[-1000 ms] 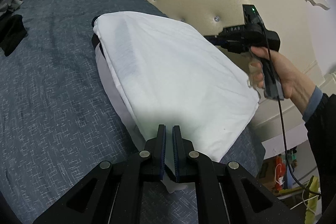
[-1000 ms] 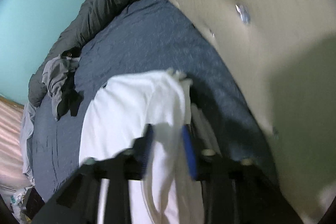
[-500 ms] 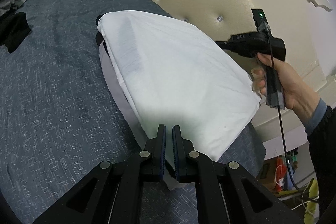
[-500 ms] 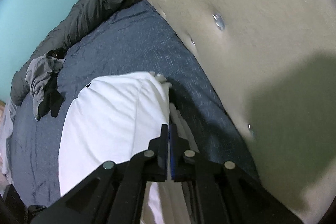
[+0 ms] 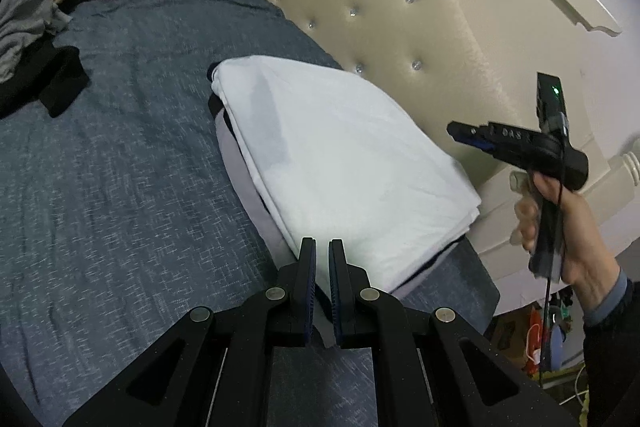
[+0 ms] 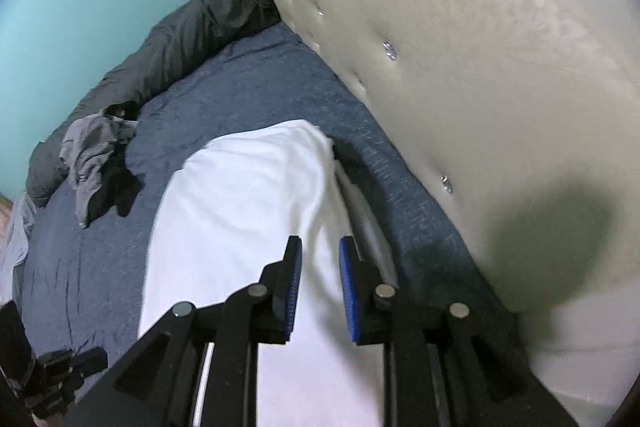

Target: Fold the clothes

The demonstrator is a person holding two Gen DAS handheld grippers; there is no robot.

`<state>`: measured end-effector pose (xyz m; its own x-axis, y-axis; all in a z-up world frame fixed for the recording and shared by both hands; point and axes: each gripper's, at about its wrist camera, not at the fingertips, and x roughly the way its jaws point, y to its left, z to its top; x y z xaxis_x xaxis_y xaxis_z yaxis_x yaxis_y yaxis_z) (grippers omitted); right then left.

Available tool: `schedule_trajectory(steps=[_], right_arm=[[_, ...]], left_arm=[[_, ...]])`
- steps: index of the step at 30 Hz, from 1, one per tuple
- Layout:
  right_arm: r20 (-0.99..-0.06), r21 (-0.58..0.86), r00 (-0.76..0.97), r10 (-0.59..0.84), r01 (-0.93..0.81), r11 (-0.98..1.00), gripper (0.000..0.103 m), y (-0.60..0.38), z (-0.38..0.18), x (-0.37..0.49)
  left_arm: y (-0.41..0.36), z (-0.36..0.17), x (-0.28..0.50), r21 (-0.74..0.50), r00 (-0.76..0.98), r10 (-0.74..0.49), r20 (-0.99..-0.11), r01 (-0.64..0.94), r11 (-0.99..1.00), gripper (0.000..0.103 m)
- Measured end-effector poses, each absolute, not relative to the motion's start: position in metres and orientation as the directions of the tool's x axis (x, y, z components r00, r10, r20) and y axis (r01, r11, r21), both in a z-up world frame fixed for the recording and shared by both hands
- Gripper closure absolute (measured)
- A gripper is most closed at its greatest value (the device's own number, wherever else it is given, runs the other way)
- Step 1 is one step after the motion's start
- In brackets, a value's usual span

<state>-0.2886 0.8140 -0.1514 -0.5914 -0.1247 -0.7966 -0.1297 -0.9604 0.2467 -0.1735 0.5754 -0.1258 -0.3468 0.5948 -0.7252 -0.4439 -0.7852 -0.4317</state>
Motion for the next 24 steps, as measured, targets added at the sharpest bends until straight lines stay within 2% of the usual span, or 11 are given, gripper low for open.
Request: schedule_trajectory(steps=[3, 6, 9, 13, 17, 19, 24], right_arm=[[-0.785, 0.246, -0.607, -0.124, -0.122, -0.962, 0.077, 0.804, -0.142, -0.272], [-0.764, 0.253, -0.633, -0.127, -0.114, -0.961, 0.066, 0.795, -0.131, -0.252], [-0.753, 0.251, -0.647, -0.12, -0.112, -0.962, 0.064, 0.787, -0.121, -0.236], [-0.743, 0.233, -0.662, -0.102, -0.113, -0.966, 0.049, 0.772, -0.109, -0.215], [-0.729, 0.229, -0.678, -0.088, -0.12, -0.966, 0.045, 0.761, -0.099, -0.192], [-0.724, 0.22, -0.686, -0.076, -0.125, -0.968, 0.038, 0.755, -0.094, -0.181], [-0.702, 0.189, -0.711, -0.035, -0.139, -0.972, 0.032, 0.739, -0.078, -0.15]], left_arm=[[0.571, -0.114, -0.164, -0.426, -0.36, 0.594, -0.719, -0.448, -0.786, 0.085], [0.565, -0.1, -0.153, -0.419, -0.373, 0.594, -0.713, -0.452, -0.787, 0.084], [0.562, -0.087, -0.141, -0.41, -0.386, 0.595, -0.705, -0.462, -0.786, 0.081], [0.555, -0.066, -0.126, -0.404, -0.405, 0.601, -0.689, -0.473, -0.783, 0.074], [0.547, -0.05, -0.112, -0.392, -0.423, 0.602, -0.677, -0.485, -0.782, 0.067], [0.544, -0.044, -0.106, -0.386, -0.431, 0.602, -0.672, -0.49, -0.782, 0.064], [0.533, -0.027, -0.089, -0.368, -0.457, 0.601, -0.656, -0.501, -0.783, 0.058]])
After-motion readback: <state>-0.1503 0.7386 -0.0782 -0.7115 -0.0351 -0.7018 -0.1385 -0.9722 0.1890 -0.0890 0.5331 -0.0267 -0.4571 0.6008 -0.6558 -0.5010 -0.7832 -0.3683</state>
